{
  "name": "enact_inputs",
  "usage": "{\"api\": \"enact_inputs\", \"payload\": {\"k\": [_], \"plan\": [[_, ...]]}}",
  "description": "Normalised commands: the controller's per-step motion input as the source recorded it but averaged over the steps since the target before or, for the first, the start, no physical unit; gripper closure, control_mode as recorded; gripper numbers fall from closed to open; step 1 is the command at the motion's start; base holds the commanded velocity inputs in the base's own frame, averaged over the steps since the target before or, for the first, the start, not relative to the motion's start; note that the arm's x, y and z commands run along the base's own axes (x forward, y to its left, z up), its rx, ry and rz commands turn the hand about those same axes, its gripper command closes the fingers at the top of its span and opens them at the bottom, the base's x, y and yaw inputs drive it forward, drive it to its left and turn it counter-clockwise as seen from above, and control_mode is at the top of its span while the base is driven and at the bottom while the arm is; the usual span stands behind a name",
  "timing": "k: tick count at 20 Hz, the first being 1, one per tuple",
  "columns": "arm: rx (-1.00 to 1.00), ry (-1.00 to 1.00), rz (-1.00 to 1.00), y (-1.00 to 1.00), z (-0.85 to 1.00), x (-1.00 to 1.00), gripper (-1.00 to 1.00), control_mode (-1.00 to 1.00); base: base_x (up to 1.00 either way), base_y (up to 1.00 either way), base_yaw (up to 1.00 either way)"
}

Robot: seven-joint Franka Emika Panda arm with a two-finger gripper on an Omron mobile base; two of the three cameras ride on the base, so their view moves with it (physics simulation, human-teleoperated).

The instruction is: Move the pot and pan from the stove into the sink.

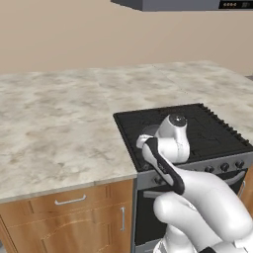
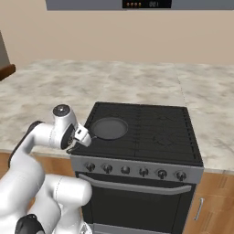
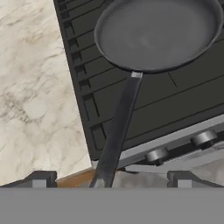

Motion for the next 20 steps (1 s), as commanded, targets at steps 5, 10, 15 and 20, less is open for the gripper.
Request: {"api": "enact_inputs", "payload": {"k": [5, 10, 15, 20], "plan": [[0.03, 0.0, -0.08, 0.0, -0.35, 0.16, -1.0, -1.0, 0.0, 0.0, 0.0], [0.0, 0.01, -0.07, 0.06, -0.31, 0.3, -1.0, -1.0, 0.0, 0.0, 0.0], [0.0, 0.05, -0.03, 0.08, -0.29, 0.36, -1.0, -1.0, 0.0, 0.0, 0.0], [0.0, 0.11, -0.01, 0.01, -0.35, 0.22, -1.0, -1.0, 0.0, 0.0, 0.0]]}}
